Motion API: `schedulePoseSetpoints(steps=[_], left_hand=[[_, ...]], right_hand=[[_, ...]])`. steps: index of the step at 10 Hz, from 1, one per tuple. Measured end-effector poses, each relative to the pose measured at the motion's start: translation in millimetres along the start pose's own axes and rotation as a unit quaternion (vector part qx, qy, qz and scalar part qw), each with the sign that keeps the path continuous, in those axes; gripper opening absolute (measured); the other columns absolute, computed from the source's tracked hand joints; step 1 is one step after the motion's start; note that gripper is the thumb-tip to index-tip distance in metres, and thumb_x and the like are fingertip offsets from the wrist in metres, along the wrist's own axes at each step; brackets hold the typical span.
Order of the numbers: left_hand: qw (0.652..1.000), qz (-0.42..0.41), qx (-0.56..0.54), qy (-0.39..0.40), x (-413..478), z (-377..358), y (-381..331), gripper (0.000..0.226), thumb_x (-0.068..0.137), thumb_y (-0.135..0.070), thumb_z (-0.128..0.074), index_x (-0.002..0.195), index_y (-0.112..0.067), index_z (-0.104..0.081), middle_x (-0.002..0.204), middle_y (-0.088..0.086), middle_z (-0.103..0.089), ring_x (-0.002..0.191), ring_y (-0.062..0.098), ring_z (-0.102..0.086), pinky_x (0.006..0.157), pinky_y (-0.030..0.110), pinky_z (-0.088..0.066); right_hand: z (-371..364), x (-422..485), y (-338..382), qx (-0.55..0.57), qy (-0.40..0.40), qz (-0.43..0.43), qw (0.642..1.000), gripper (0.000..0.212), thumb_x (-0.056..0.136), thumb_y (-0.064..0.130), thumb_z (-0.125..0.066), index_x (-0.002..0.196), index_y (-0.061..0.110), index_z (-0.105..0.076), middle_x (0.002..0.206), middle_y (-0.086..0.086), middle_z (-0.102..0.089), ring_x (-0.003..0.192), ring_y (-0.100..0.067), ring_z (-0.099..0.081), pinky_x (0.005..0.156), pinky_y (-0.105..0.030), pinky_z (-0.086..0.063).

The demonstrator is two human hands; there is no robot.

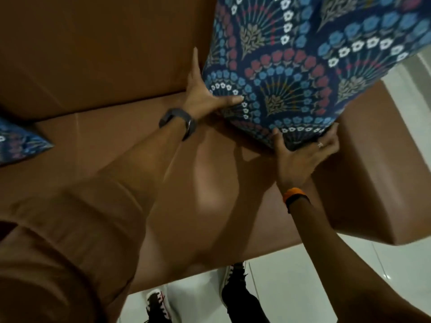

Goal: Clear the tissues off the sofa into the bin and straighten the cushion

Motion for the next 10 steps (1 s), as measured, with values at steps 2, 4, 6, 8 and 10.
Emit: schedulePoseSetpoints(steps=[2,4,6,8,10], left_hand=[[0.999,0.021,0.029,-0.001,13.3,11.6,-2.1,0.156,0.037,-0.065,-0.095,0.158,-0.025,-0.005,0.164,0.002,-0.027,0.152,0.026,-0.03,0.123,0.058,-0.031],[0.971,0.01,-0.018,-0.237,-74.1,90.3,39.9,0.126,0.053,-0.059,-0.095,0.154,-0.03,-0.023,0.156,0.003,-0.038,0.147,0.026,-0.036,0.121,0.055,-0.037],[0.951,0.08,0.002,-0.298,-94.4,137.6,74.9,0.138,0.064,-0.051,-0.091,0.16,-0.024,0.004,0.167,0.003,-0.009,0.156,0.024,-0.012,0.129,0.052,-0.02],[0.952,0.081,-0.033,-0.293,-93.1,136.8,83.2,0.141,0.061,-0.058,-0.09,0.158,-0.033,0.009,0.168,0.0,-0.004,0.156,0.024,-0.016,0.126,0.053,-0.029],[0.937,0.161,0.047,-0.305,-136.0,145.9,98.2,0.131,0.069,-0.068,-0.08,0.158,-0.032,0.009,0.169,0.006,-0.005,0.157,0.035,-0.007,0.123,0.066,-0.024]], right_hand=[[-38.0,21.1,26.2,0.164,0.156,0.008,0.974,0.109,0.07,0.052,-0.088,0.153,0.025,-0.024,0.156,-0.004,-0.035,0.143,-0.023,-0.04,0.12,-0.044,-0.036],[-74.3,4.8,99.5,0.194,0.287,0.11,0.932,0.068,0.078,0.033,-0.088,0.133,0.017,-0.052,0.126,0.016,-0.063,0.114,0.017,-0.058,0.094,-0.001,-0.048],[-160.9,-6.3,149.3,0.172,0.426,0.102,0.883,0.071,0.08,0.013,-0.087,0.141,0.007,-0.05,0.14,-0.006,-0.061,0.126,-0.01,-0.06,0.108,-0.031,-0.052],[-173.0,-16.3,132.3,0.157,0.443,0.059,0.881,0.067,0.087,0.009,-0.08,0.144,0.006,-0.046,0.141,-0.013,-0.059,0.129,-0.025,-0.059,0.11,-0.045,-0.051],[-83.7,-94.6,134.3,0.081,0.324,0.046,0.941,0.069,0.082,0.038,-0.083,0.139,0.024,-0.046,0.131,0.003,-0.064,0.116,-0.011,-0.061,0.09,-0.025,-0.052]])
Point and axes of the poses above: each hand's wrist, its own x-axis towards the middle knuckle, its own z-axis out of the back of the hand, y = z × x, the point moved 9 cm from there along x, towards the middle knuckle
